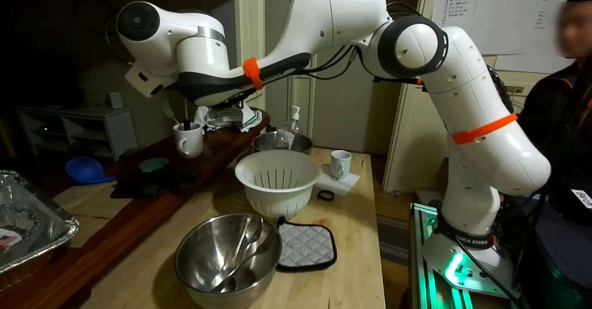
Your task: Pick up the screwdriver from the bowl and put it in the cup
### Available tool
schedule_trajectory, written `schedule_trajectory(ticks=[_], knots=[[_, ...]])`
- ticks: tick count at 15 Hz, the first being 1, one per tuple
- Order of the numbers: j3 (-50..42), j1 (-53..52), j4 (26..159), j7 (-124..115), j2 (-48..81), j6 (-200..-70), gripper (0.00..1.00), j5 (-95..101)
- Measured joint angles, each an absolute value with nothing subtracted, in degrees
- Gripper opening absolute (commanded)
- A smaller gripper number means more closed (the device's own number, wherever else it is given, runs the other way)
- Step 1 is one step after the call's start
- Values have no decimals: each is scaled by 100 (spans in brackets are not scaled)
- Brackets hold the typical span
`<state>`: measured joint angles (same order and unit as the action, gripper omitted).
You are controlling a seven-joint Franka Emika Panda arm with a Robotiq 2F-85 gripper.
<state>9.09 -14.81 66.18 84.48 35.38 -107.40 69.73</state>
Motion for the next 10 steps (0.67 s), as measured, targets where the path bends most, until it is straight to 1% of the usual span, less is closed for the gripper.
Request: schedule_trajectory(ticks=[8, 9, 10], knots=[[826, -1505, 6437, 8610, 3742, -10740, 2, 6785], [820, -1506, 6435, 8627, 3757, -10740, 9, 6757], [815, -1509, 6431, 8650, 3769, -10740, 34, 6737]])
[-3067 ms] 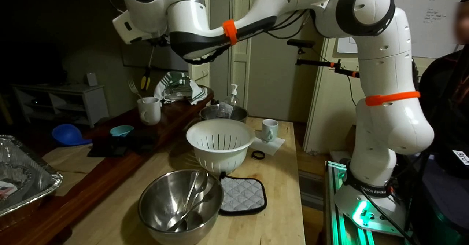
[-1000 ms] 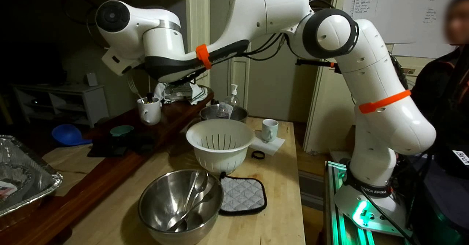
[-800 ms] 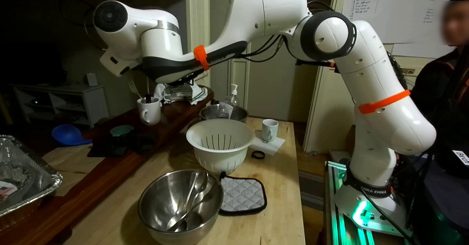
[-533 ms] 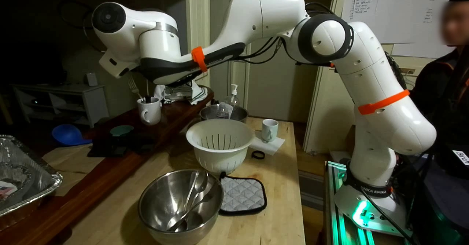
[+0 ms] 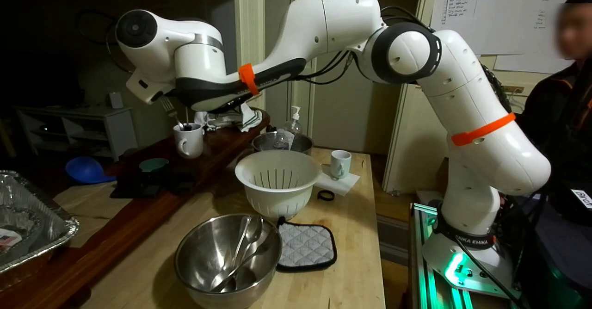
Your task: Pick up the screwdriver from the bowl and put it in the cup
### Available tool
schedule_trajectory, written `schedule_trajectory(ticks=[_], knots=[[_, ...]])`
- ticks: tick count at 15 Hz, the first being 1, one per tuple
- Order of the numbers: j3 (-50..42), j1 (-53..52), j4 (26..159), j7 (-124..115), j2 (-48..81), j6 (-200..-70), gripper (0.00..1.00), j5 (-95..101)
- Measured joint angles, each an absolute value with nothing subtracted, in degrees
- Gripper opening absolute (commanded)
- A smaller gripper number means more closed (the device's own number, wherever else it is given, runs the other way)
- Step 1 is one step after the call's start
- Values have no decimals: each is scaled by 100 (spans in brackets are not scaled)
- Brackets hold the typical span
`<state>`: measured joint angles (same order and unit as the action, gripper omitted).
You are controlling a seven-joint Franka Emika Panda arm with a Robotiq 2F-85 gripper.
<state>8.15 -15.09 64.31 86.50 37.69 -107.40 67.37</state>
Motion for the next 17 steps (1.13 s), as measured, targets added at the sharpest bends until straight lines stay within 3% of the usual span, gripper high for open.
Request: schedule_trajectory(ticks=[1, 3, 10, 17], knots=[[811, -1511, 6417, 8675, 3777, -10738, 34, 6725], [807, -1514, 6379, 8711, 3793, -10730, 44, 6691], [750, -1689, 6150, 8734, 3794, -10305, 98, 6637], [718, -2551, 5724, 8258, 3079, -9089, 100, 6934]])
